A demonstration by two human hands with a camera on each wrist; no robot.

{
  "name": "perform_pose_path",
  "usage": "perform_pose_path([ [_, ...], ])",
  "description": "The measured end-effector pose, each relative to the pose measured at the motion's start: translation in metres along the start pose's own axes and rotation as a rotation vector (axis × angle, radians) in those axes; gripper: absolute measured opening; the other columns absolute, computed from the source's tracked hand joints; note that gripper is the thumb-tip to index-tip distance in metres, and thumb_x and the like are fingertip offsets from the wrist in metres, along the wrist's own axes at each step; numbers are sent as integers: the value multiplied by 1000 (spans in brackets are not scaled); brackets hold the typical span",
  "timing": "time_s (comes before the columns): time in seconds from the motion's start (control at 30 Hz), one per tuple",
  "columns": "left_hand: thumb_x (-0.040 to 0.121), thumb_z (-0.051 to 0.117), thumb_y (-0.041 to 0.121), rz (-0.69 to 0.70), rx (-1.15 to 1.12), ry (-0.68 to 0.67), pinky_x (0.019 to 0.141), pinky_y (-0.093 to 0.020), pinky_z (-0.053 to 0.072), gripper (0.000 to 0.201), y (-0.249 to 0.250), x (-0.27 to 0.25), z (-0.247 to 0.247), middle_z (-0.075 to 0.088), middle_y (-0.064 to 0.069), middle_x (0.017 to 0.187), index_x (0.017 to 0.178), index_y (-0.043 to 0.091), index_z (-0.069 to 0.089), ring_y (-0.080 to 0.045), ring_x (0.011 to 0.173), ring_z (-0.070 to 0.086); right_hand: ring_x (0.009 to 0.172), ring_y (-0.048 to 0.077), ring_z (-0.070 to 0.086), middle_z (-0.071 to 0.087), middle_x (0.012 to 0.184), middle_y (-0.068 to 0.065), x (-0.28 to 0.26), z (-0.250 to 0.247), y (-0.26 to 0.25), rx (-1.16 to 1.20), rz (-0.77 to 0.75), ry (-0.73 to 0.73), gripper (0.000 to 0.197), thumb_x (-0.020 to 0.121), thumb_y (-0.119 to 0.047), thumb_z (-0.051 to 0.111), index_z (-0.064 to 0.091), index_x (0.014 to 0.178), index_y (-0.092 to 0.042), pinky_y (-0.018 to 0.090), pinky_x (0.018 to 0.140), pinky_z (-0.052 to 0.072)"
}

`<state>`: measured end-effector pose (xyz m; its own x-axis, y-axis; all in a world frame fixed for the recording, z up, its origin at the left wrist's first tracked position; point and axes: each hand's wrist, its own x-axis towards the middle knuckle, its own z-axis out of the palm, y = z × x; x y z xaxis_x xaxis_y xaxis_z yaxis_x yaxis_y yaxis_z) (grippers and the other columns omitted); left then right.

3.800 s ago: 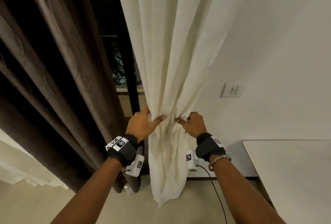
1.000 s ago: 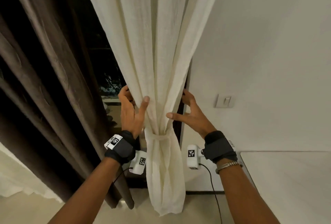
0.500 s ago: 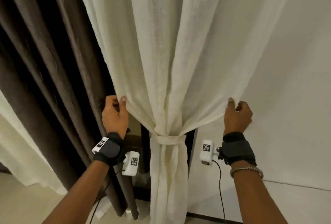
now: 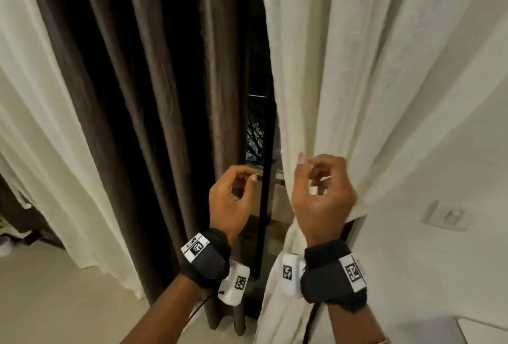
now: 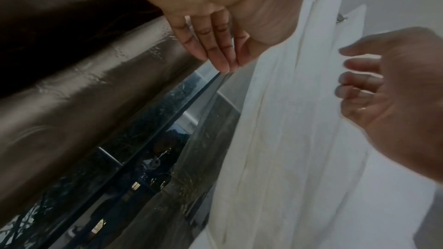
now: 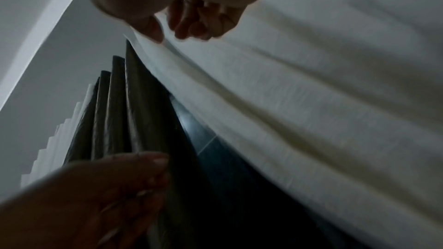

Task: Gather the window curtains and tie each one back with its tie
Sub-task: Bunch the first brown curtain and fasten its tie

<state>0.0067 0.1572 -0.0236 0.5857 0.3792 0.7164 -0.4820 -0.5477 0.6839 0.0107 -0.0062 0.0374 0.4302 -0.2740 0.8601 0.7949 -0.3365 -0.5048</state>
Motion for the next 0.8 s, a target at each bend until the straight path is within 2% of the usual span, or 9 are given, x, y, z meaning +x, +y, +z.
perform_pose_path([
  [0.1, 100, 70, 8, -64, 5, 144, 73, -30, 58, 14, -24, 11, -34, 74, 7, 89, 101, 22, 71, -13, 80, 71, 67, 13, 64, 66, 77, -8, -31, 52, -1, 20, 108, -283, 20, 99, -30, 75, 68, 86, -16, 39, 60, 54],
  [0.17, 96, 71, 8, -103, 43, 232, 74, -37, 59, 15, -53, 26, -62, 70, 4, 88, 100, 21, 67, -13, 78, 68, 82, 9, 67, 67, 88, -12, -50, 90, -3, -17, 185, -338, 20, 96, -43, 77, 70, 95, -24, 39, 71, 58],
  [0.23, 91, 77, 11, -154, 143, 286, 74, -43, 58, 22, -78, 40, -86, 63, 3, 93, 102, 22, 61, -17, 80, 64, 111, 6, 61, 65, 116, -14, -63, 121, -3, -122, 274, -329, 50, 87, -62, 77, 64, 124, -29, 34, 92, 58],
  [0.3, 86, 84, 20, -196, 246, 291, 75, -42, 56, 36, -95, 49, -99, 56, 3, 100, 108, 22, 57, -20, 86, 60, 140, 11, 46, 51, 148, -7, -66, 140, 2, -168, 417, -331, 96, 77, -77, 75, 41, 153, -30, 33, 112, 46],
  [0.4, 81, 90, 38, -214, 267, 220, 80, -32, 53, 62, -123, 65, -112, 53, 2, 115, 128, 21, 53, -17, 98, 58, 158, 22, 26, 25, 172, 1, -68, 167, 13, -157, 587, -429, 129, 72, -77, 79, 3, 167, -35, 45, 122, 33],
  [0.47, 80, 89, 46, -287, 243, 144, 87, -34, 55, 79, -141, 75, -115, 55, -1, 126, 141, 22, 46, -19, 107, 60, 156, 29, 32, 28, 171, 7, -71, 174, 21, -208, 669, -563, 111, 88, -59, 75, 3, 167, -33, 48, 120, 36],
  [0.57, 87, 84, 36, -331, 193, 14, 91, -45, 61, 77, -160, 82, -119, 66, 0, 120, 150, 27, 40, -20, 102, 68, 131, 33, 57, 57, 145, 13, -71, 168, 24, -184, 828, -578, 44, 111, -38, 49, 50, 149, -17, 33, 99, 40],
  [0.7, 96, 74, 20, -291, 168, 27, 89, -37, 61, 65, -170, 75, -124, 72, 6, 108, 155, 29, 47, -18, 93, 72, 119, 19, 57, 58, 123, -4, -79, 158, 18, -158, 854, -296, 39, 114, -36, 39, 56, 145, -19, 32, 103, 36],
  [0.8, 98, 68, 15, -191, 164, 5, 91, -35, 58, 39, -166, 64, -112, 70, 3, 114, 137, 18, 62, -13, 97, 67, 122, 19, 57, 60, 132, -4, -84, 168, 5, -89, 881, -409, 44, 113, -47, 37, 56, 145, -23, 34, 105, 40],
])
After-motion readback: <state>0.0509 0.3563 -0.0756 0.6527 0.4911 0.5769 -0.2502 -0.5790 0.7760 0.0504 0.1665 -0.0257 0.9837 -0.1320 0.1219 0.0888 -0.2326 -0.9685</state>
